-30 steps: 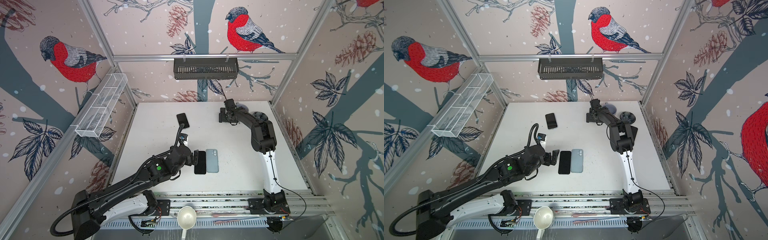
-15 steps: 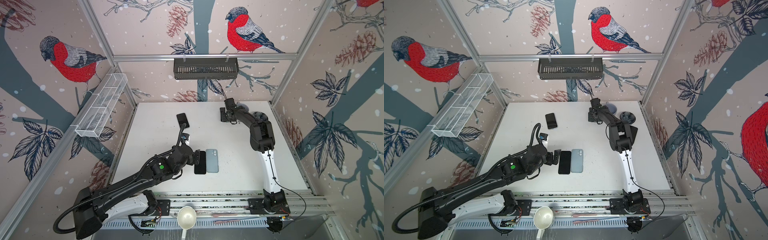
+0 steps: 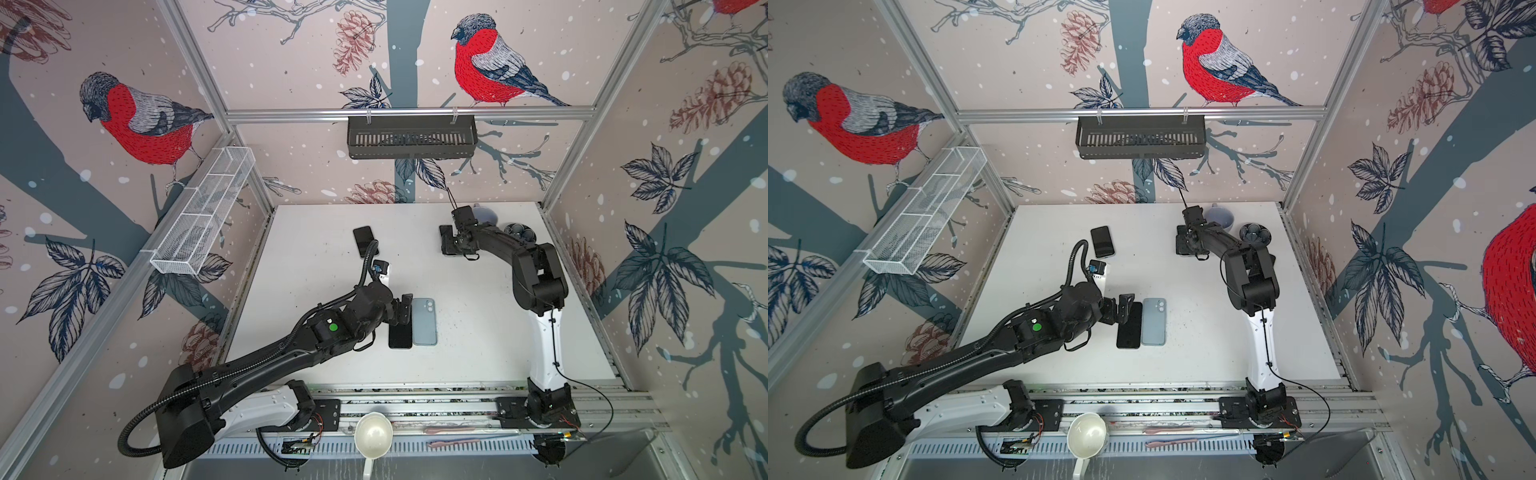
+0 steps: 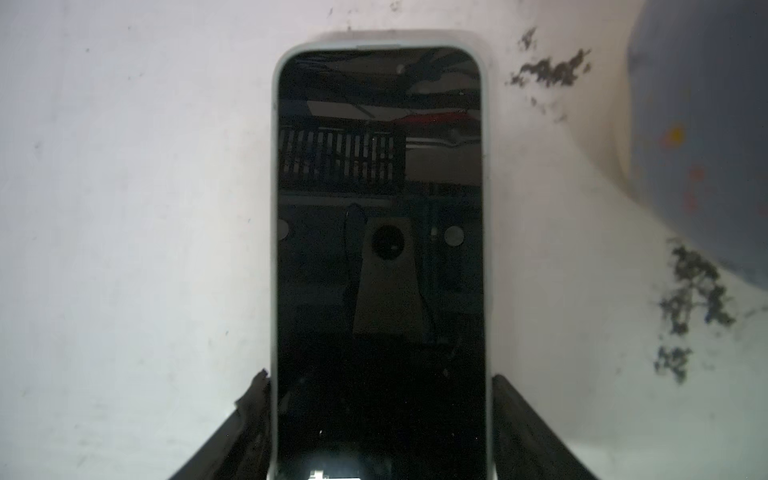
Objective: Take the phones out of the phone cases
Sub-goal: 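Carry the black phone with the right gripper toward the left gripper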
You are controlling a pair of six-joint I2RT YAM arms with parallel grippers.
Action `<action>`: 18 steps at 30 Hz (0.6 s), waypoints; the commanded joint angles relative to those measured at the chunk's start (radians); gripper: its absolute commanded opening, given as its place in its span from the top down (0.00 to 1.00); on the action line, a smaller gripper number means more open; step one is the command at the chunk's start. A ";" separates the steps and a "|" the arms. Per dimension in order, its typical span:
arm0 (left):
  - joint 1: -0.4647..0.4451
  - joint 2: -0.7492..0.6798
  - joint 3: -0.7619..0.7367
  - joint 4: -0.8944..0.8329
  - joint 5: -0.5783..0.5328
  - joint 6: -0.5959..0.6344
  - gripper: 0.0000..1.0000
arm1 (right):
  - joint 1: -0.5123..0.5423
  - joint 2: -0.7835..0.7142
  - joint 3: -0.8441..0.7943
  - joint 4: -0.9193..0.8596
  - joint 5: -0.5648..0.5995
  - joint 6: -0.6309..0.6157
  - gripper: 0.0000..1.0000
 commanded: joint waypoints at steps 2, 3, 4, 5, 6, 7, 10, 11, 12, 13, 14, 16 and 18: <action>0.050 0.050 0.022 0.153 0.104 -0.064 0.01 | 0.031 -0.117 -0.153 0.175 -0.051 0.046 0.63; 0.066 0.064 0.024 0.175 0.127 -0.079 0.01 | 0.040 -0.148 -0.193 0.206 -0.053 0.049 0.63; 0.084 0.082 0.025 0.200 0.154 -0.097 0.01 | 0.049 -0.182 -0.242 0.242 -0.052 0.055 0.64; 0.102 0.101 0.025 0.226 0.186 -0.116 0.01 | 0.058 -0.217 -0.286 0.277 -0.057 0.061 0.65; 0.114 0.119 0.025 0.248 0.212 -0.131 0.01 | 0.064 -0.244 -0.323 0.304 -0.059 0.068 0.66; 0.133 0.142 0.028 0.273 0.239 -0.150 0.01 | 0.071 -0.277 -0.371 0.337 -0.066 0.077 0.66; 0.167 0.205 0.054 0.313 0.286 -0.197 0.01 | 0.100 -0.355 -0.470 0.403 -0.076 0.081 0.67; 0.173 0.222 0.061 0.324 0.294 -0.209 0.01 | 0.109 -0.382 -0.504 0.426 -0.081 0.081 0.67; 0.178 0.240 0.070 0.338 0.300 -0.222 0.01 | 0.121 -0.420 -0.547 0.458 -0.087 0.082 0.67; 0.187 0.260 0.077 0.354 0.311 -0.241 0.01 | 0.133 -0.449 -0.571 0.480 -0.088 0.082 0.67; 0.196 0.276 0.079 0.375 0.325 -0.256 0.01 | 0.144 -0.475 -0.597 0.494 -0.084 0.079 0.67; 0.220 0.314 0.081 0.418 0.361 -0.299 0.01 | 0.172 -0.540 -0.656 0.533 -0.090 0.074 0.67; 0.244 0.348 0.074 0.473 0.404 -0.341 0.01 | 0.206 -0.598 -0.700 0.555 -0.076 0.067 0.67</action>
